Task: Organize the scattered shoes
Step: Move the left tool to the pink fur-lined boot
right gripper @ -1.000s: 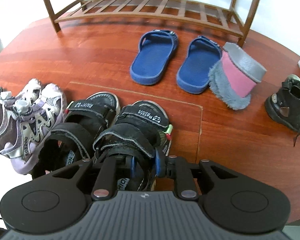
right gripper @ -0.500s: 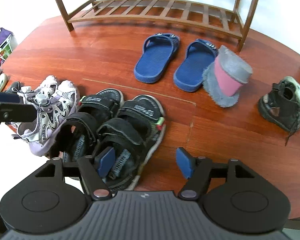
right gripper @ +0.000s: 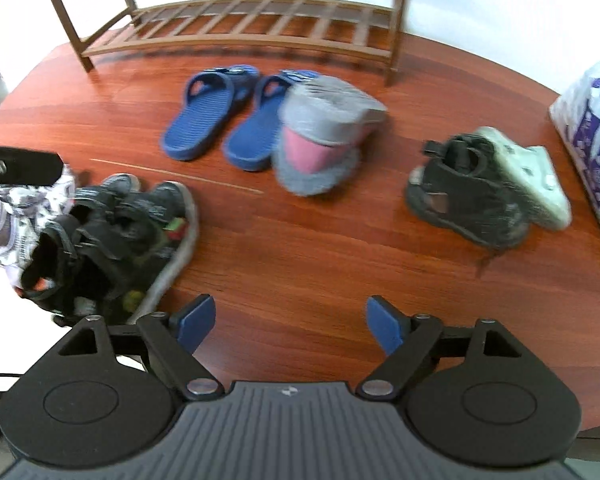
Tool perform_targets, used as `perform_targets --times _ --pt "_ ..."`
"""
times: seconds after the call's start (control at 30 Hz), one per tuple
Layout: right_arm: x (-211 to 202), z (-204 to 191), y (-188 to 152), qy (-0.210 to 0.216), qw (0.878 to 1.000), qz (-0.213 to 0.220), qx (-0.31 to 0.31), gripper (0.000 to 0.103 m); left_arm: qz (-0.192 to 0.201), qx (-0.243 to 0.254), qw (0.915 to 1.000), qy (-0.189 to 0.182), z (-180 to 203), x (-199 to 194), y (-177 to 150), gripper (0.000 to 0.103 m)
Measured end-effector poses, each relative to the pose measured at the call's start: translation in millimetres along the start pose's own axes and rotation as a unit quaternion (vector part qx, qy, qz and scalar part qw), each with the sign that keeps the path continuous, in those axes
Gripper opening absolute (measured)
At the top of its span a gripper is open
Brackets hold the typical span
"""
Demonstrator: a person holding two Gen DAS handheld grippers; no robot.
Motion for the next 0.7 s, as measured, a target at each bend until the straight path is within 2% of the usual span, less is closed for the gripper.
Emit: perform_targets --times 0.3,0.7 --pt "6.5 91.7 -2.3 -0.019 0.999 -0.002 0.029 0.088 -0.03 0.017 0.9993 -0.016 63.2 42.9 46.8 0.1" --pt "8.6 167.4 -18.5 -0.029 0.997 0.002 0.073 0.088 -0.07 0.018 0.9973 0.015 110.0 109.7 100.8 0.1"
Point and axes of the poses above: each gripper's, at about its wrist camera, not at the fingertips, and x roughly the way its jaws point, z to its right, y to its top, the point moved 1 cm from there along x, roughly the way its jaws point, and after that the axes turned 1 degree about x, right-handed, at the moved point
